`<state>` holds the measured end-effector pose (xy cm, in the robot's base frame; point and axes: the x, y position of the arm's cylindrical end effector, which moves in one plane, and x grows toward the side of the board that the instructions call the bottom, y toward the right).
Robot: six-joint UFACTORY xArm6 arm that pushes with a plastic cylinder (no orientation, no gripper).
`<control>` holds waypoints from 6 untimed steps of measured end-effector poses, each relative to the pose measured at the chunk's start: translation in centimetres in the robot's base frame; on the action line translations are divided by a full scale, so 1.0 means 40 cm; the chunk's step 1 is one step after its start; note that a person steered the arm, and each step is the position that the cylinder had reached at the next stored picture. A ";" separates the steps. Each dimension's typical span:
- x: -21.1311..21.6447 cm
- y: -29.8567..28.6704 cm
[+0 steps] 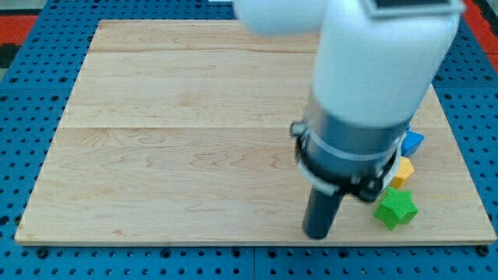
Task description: Separate the yellow hexagon from the green star
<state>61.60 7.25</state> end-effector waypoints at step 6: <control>-0.168 0.460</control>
